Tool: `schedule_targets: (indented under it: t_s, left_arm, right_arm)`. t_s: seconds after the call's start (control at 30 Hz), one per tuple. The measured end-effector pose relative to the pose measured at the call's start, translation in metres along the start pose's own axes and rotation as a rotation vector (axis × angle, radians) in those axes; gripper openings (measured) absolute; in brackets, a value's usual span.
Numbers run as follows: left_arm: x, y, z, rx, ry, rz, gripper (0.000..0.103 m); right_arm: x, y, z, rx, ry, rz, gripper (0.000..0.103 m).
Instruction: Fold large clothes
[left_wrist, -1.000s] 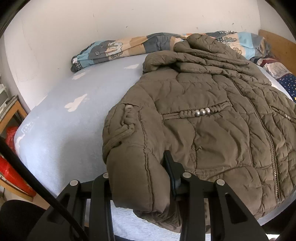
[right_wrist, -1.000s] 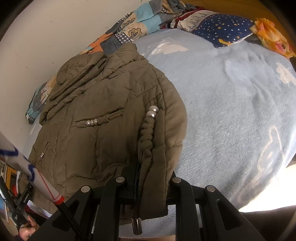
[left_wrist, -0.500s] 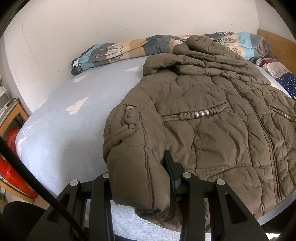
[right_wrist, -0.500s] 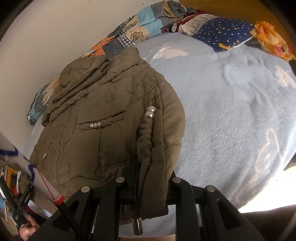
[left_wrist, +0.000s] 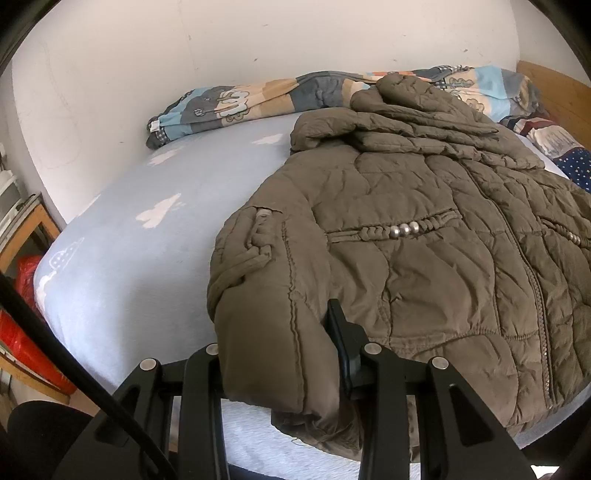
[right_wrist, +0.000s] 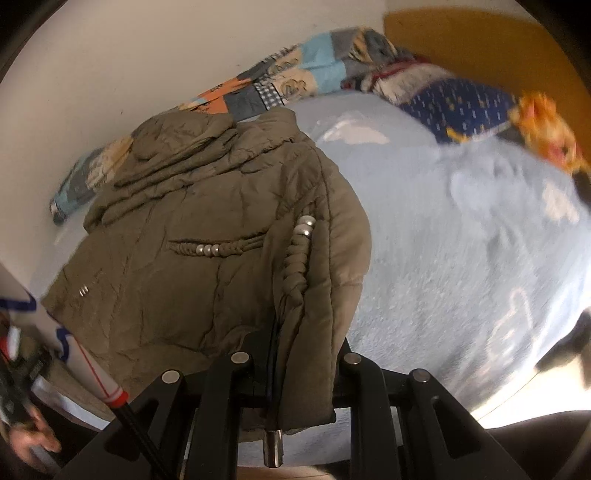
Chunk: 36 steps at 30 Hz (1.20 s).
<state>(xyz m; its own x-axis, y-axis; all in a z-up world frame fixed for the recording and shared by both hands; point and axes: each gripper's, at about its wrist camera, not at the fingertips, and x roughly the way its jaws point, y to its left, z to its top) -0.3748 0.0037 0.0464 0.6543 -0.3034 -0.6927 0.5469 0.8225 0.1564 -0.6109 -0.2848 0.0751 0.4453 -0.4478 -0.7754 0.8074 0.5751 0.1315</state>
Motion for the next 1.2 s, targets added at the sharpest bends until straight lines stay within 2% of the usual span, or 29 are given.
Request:
schedule_targets:
  t_s: [0.23,0.6,1.2]
  left_arm:
    - [0.000,-0.001,0.001,-0.006,-0.002,0.012,0.034]
    - [-0.005,-0.001,0.001,-0.001,-0.019,0.029,0.034]
    - [-0.010,0.005,0.009,-0.026,-0.035,0.011,0.034]
  right_arm:
    - [-0.006,0.013,-0.003,-0.082,-0.028,-0.041,0.018]
    - [-0.012,0.016,-0.002,-0.100,-0.049,-0.034,0.018]
    - [-0.021,0.021,0.002,-0.100,-0.075,-0.018,0.018]
